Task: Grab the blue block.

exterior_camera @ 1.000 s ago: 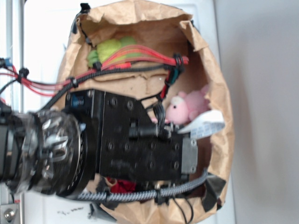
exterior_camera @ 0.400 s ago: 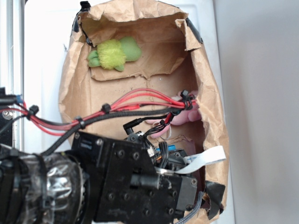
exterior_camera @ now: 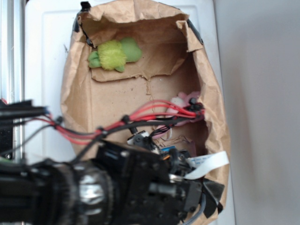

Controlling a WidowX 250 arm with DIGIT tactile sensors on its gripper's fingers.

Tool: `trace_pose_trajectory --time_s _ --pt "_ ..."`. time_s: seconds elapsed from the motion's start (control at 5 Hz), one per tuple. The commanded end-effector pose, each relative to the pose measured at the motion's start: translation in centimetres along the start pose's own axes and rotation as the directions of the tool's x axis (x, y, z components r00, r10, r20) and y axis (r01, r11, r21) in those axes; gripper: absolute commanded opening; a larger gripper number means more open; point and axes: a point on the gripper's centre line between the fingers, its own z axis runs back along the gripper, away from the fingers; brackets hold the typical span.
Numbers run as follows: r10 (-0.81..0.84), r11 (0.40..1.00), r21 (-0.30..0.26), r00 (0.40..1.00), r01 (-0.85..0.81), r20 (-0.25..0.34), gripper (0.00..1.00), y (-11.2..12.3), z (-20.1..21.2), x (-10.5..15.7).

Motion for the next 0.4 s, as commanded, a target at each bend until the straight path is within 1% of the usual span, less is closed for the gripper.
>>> trace_pose_trajectory --time_s 0.0,0.2 --pt "-0.135 0.990 0.051 0.986 0.131 0.099 1.00 -0.1 -0.9 -0.3" --pt "-0.190 0.981 0.059 0.979 0.185 0.080 1.00 0.5 -1.5 -1.4"
